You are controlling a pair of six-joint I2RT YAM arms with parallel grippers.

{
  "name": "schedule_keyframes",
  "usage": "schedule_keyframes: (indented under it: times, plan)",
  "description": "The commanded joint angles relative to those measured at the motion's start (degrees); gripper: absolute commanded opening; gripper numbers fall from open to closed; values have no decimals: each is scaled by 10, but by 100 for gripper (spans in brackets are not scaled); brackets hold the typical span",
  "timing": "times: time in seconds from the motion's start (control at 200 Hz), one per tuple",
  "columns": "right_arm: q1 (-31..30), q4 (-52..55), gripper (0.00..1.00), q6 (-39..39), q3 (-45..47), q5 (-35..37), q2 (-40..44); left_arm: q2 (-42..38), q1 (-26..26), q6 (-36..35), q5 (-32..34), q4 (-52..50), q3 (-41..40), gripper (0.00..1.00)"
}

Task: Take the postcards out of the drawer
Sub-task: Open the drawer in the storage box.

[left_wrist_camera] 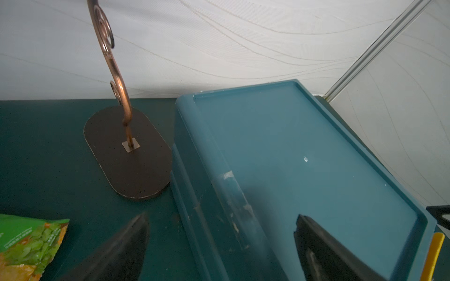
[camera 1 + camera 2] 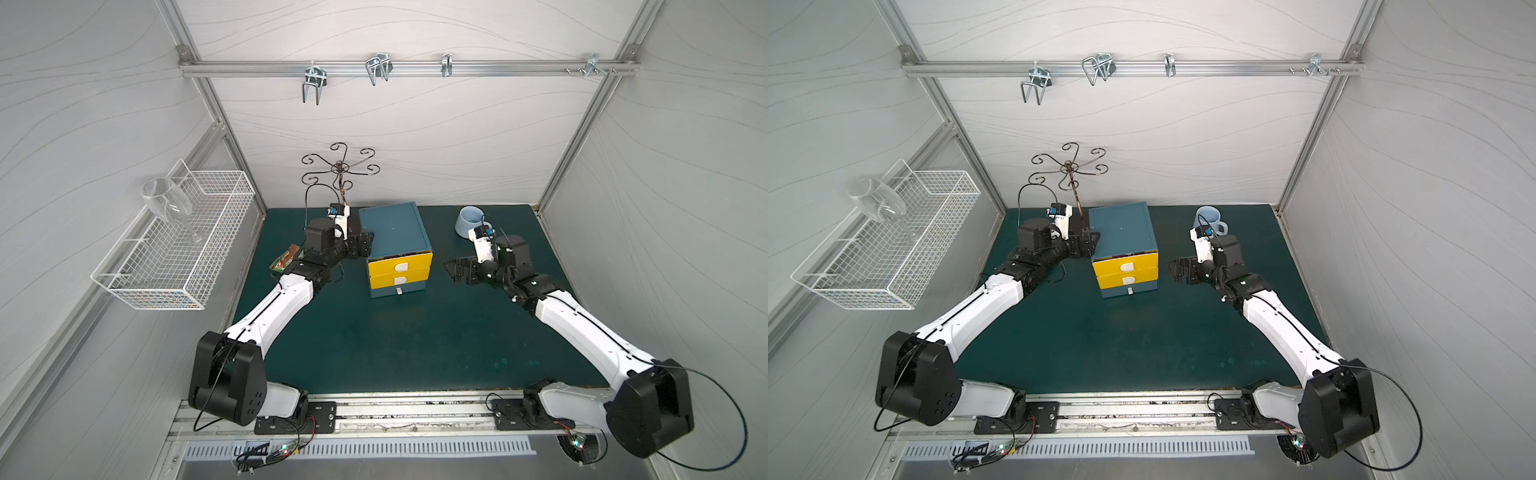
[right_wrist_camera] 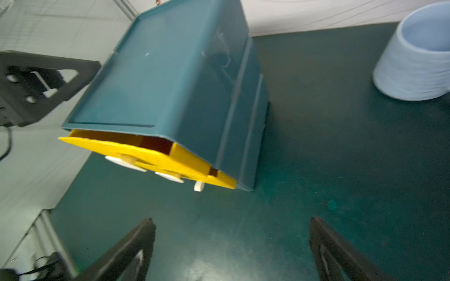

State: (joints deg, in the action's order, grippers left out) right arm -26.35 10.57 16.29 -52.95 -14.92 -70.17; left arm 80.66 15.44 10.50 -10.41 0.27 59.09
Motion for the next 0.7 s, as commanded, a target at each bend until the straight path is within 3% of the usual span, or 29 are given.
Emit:
schedule_keyframes:
  times: [0.0,0.38,0.695]
  plan:
    - [-12,8,99,51,-20,-60,-14,18,6,1,-1,-44,47,96]
    - [-26,-89,99,197,-10,-149,-47,53,14,0,36,-130,87,93]
    - [-44,-158,98,317,14,-167,-64,70,19,30,40,-142,87,92]
